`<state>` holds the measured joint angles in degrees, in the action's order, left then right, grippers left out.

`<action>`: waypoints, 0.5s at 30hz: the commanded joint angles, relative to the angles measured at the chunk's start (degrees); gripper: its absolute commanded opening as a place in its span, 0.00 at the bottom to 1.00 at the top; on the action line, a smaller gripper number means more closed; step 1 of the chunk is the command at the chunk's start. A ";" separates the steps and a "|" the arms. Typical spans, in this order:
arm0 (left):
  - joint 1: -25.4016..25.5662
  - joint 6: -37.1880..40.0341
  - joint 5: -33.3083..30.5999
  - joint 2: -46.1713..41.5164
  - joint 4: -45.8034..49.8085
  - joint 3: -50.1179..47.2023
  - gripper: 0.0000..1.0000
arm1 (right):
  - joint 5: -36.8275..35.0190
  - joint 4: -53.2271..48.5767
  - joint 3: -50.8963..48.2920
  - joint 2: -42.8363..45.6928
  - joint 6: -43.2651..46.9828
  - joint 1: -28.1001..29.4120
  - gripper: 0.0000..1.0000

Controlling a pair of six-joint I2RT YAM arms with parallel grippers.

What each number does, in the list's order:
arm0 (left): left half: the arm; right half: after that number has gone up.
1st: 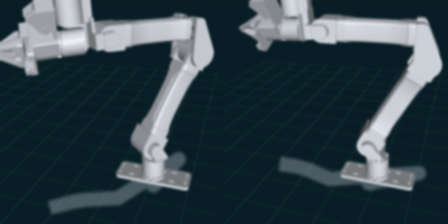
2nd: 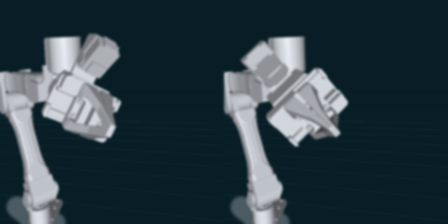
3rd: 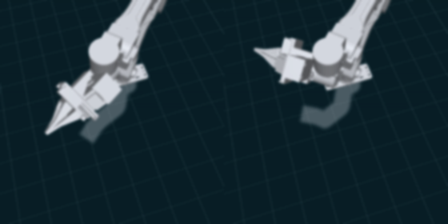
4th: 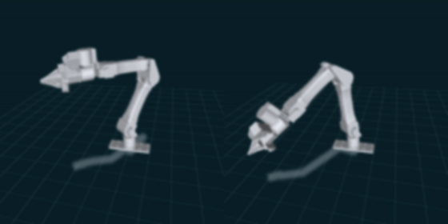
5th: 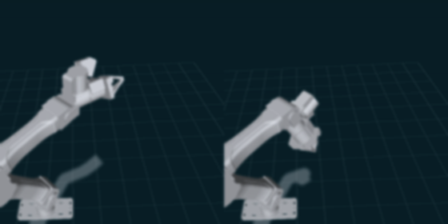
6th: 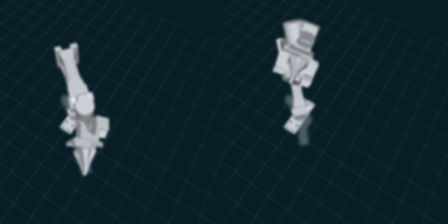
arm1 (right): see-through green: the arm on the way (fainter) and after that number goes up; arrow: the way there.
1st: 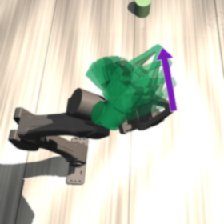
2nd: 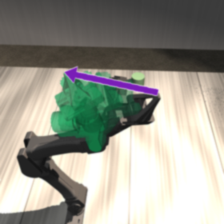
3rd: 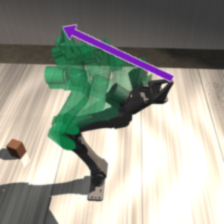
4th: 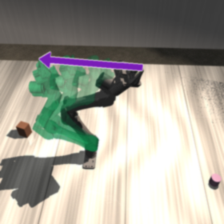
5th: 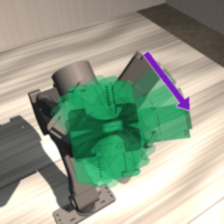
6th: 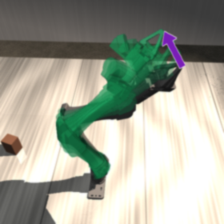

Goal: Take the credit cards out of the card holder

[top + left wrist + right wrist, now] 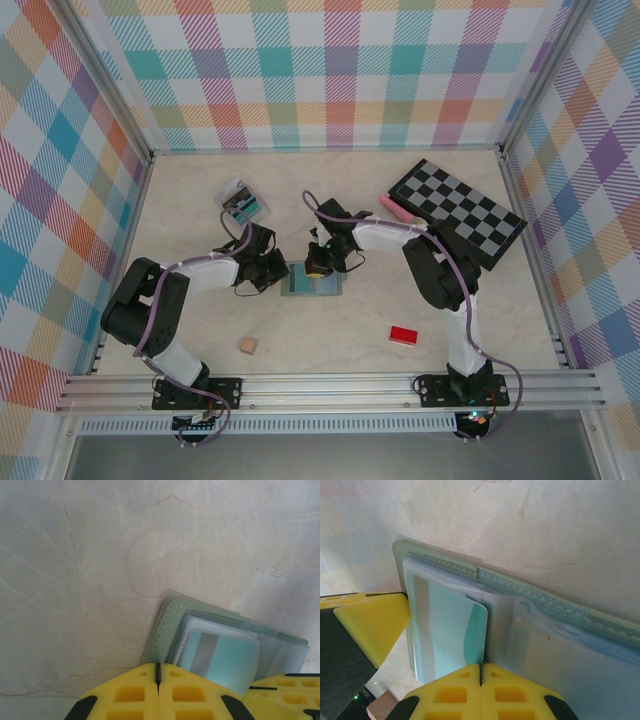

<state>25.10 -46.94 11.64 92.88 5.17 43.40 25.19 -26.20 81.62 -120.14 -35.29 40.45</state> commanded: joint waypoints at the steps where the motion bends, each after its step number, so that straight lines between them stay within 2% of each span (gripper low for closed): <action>1: 1.30 -0.30 -2.33 1.08 1.60 -1.92 0.01 | 1.30 0.79 -1.50 2.55 0.99 0.25 0.05; 7: 1.35 -0.12 -2.82 0.37 2.04 -1.83 0.03 | -2.58 -0.31 -4.04 4.47 1.72 -0.32 0.04; 12: 1.32 -0.06 -2.45 0.22 1.73 -1.30 0.04 | -1.40 0.54 -4.59 4.14 1.31 -0.54 0.04; 15: 1.29 0.56 -1.88 -0.32 2.33 -0.12 0.06 | -0.26 1.14 -4.28 4.08 0.67 -0.54 0.07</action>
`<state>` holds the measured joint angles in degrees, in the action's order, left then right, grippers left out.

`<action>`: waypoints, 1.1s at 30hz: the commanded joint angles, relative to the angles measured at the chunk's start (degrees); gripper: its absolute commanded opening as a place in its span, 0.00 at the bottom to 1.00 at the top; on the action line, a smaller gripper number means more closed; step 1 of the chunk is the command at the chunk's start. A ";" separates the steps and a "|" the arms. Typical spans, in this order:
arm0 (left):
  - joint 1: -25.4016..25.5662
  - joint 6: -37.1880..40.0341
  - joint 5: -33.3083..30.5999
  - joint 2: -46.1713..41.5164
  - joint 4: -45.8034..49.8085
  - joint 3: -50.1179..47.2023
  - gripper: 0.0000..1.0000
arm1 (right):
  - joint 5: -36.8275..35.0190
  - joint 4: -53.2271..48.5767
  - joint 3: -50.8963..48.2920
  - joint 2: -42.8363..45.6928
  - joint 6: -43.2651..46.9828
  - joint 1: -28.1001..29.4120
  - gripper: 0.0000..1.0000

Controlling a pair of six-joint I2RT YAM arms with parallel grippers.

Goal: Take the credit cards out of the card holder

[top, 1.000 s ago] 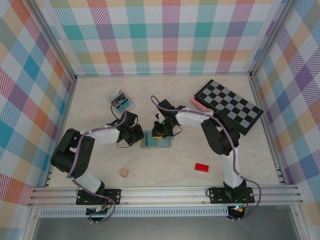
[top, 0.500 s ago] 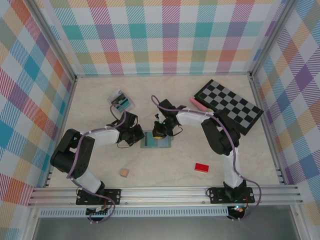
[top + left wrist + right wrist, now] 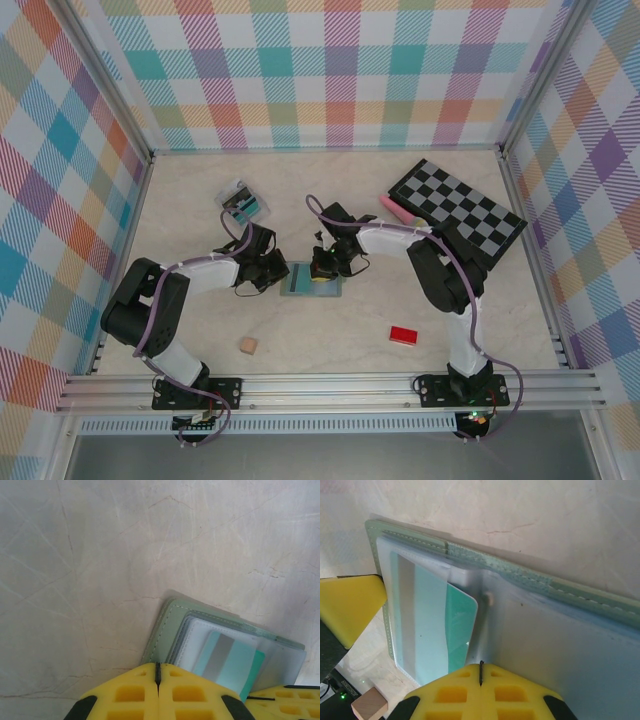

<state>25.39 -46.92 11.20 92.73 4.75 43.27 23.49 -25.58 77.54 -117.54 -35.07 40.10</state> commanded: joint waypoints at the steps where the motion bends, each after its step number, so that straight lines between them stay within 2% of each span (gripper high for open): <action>1: 1.07 0.97 -0.97 -0.55 2.80 0.47 0.07 | 1.79 0.82 -0.19 1.66 0.36 -0.21 0.09; 3: 1.06 1.30 -0.66 -1.82 3.42 1.17 0.09 | 2.00 1.20 -0.43 2.11 -0.05 -0.19 0.14; 5: 1.06 1.79 -0.81 -3.34 4.89 1.96 0.11 | 1.69 1.83 -1.01 2.72 -1.14 -0.19 0.23; 8: 1.00 2.06 0.34 -4.65 5.17 2.29 0.13 | 1.02 2.49 -1.84 3.28 -2.83 -0.78 0.28; 18: 1.14 1.83 5.61 -0.71 2.03 3.30 0.08 | 4.52 6.15 -2.15 1.34 -4.40 -1.87 0.28; 33: 1.12 0.20 3.18 2.38 3.38 1.29 0.06 | 8.35 6.67 -0.11 -2.12 -3.63 -1.86 0.22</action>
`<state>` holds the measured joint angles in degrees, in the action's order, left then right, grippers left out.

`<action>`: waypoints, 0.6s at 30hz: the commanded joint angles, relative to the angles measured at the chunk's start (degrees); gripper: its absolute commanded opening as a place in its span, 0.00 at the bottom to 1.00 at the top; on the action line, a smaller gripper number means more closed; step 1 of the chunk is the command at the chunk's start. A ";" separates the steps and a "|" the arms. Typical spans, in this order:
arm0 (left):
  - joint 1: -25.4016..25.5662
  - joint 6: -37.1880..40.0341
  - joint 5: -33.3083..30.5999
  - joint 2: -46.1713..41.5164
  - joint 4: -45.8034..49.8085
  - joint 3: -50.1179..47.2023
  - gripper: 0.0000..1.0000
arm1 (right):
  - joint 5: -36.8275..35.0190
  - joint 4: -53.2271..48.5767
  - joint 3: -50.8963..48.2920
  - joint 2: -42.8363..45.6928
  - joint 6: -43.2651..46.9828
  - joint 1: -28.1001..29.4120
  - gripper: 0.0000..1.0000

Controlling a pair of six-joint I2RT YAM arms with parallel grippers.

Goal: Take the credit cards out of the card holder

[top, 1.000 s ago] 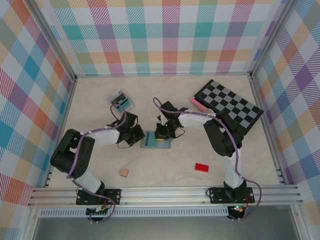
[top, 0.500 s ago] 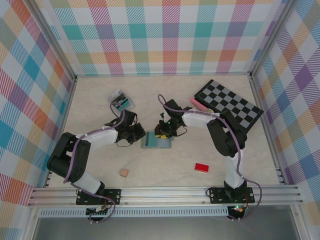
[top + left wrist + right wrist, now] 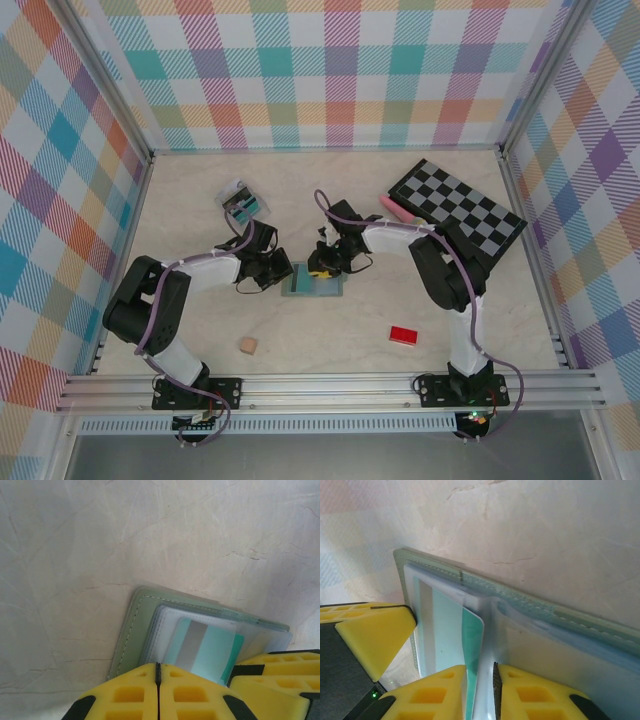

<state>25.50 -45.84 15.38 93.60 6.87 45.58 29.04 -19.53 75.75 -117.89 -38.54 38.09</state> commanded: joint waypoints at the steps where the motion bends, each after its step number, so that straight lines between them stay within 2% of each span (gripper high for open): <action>1: 1.02 -0.94 -1.17 1.45 1.34 -1.19 0.06 | 3.27 0.76 1.77 -1.96 -0.27 0.15 0.22; 7: 1.00 -1.06 -1.31 1.31 1.12 -1.81 0.05 | 4.12 1.15 2.04 -2.64 -0.52 0.15 0.17; 11: 0.97 -0.94 -1.99 0.48 1.34 -2.20 0.07 | 0.88 -0.31 1.40 -1.47 -0.19 0.06 0.10; 18: 0.95 -0.88 -2.64 -0.09 1.64 -2.54 0.12 | -3.38 -1.12 -2.16 2.99 1.43 -0.77 0.06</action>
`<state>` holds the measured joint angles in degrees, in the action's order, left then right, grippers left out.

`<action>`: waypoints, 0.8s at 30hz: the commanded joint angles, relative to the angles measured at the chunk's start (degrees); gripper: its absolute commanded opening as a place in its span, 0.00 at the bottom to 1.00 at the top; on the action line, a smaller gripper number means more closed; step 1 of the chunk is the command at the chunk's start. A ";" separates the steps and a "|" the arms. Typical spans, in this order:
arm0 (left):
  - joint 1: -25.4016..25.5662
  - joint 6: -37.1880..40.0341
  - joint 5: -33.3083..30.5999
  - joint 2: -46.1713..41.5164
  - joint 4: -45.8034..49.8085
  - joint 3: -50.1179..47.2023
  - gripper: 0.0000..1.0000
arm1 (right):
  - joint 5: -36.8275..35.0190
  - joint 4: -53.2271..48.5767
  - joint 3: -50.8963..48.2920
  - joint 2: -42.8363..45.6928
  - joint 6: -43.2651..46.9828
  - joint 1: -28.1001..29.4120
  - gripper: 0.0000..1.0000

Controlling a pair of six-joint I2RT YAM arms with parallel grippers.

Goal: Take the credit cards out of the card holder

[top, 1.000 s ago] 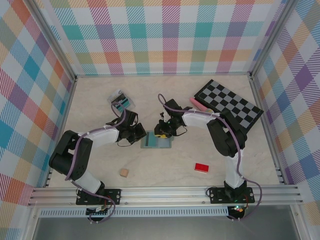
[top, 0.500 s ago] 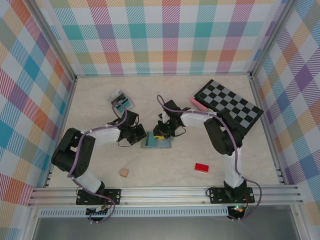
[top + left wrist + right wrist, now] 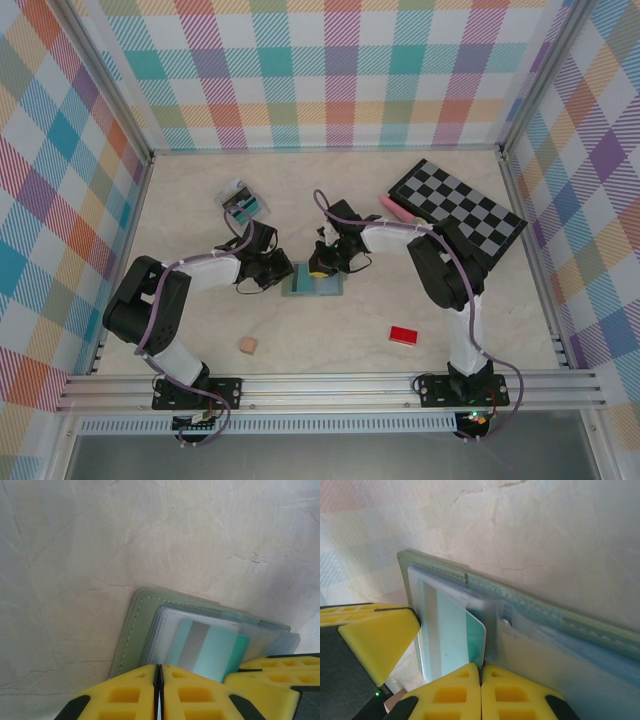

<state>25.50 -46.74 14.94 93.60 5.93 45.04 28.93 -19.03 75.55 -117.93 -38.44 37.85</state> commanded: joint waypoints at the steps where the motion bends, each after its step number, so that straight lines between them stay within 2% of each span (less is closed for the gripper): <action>1: 0.95 -0.01 -2.19 -0.09 2.43 -2.06 0.13 | -3.59 -1.59 -2.60 3.64 1.55 -0.73 0.06; 9: 0.91 -0.37 -0.94 -1.86 0.16 -3.09 0.18 | -3.88 1.96 -7.43 8.85 2.18 -1.63 0.01; 12: 0.45 -0.33 0.96 -3.71 -0.39 -2.85 0.25 | -4.00 4.30 -9.93 12.55 2.77 -2.30 0.00; 18: -4.71 -0.10 10.19 -9.66 -2.74 -2.63 0.51 | 1.42 9.13 -12.91 19.57 3.17 -4.50 0.00; 24: -6.71 -1.41 16.95 -13.99 -4.67 -1.11 0.78 | 7.05 16.48 -15.15 25.87 0.99 -6.20 0.00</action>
<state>19.31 -47.51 26.15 81.76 3.68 42.63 31.24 -8.34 61.54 -94.78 -36.84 32.34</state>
